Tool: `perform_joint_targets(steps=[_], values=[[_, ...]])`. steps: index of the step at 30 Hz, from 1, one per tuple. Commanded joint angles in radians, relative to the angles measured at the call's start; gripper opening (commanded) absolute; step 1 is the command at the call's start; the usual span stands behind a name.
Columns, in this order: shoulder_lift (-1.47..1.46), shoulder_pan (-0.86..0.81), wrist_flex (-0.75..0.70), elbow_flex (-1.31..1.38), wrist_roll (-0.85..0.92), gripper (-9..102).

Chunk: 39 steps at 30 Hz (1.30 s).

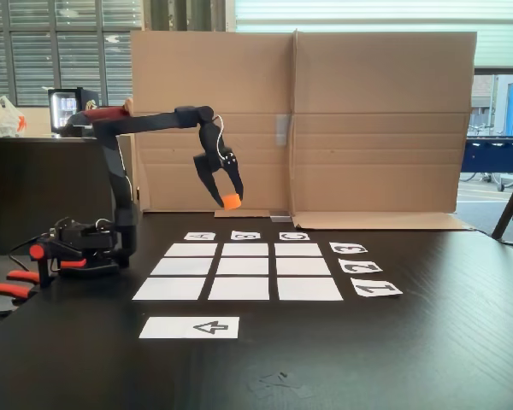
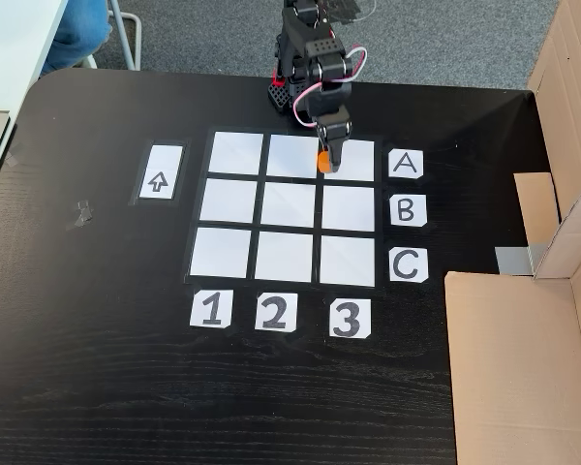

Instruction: Pick up the round, orange token and place it in the grid on square B3.

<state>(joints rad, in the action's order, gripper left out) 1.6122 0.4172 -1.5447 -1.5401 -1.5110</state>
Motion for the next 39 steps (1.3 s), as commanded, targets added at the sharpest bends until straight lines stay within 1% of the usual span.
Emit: perform_joint_targets(steps=[1,18,26,35,36,39], values=[[-0.074,0.015,0.015,0.074,-0.017,-1],[-0.476,0.104,0.052,0.310,-0.060,-1],[-0.574,0.106,0.072,0.370,-0.080,-1],[-0.594,0.098,0.091,0.377,-0.098,-1],[-0.597,0.100,0.091,0.374,-0.107,0],[-0.594,0.100,0.089,0.354,-0.133,17]])
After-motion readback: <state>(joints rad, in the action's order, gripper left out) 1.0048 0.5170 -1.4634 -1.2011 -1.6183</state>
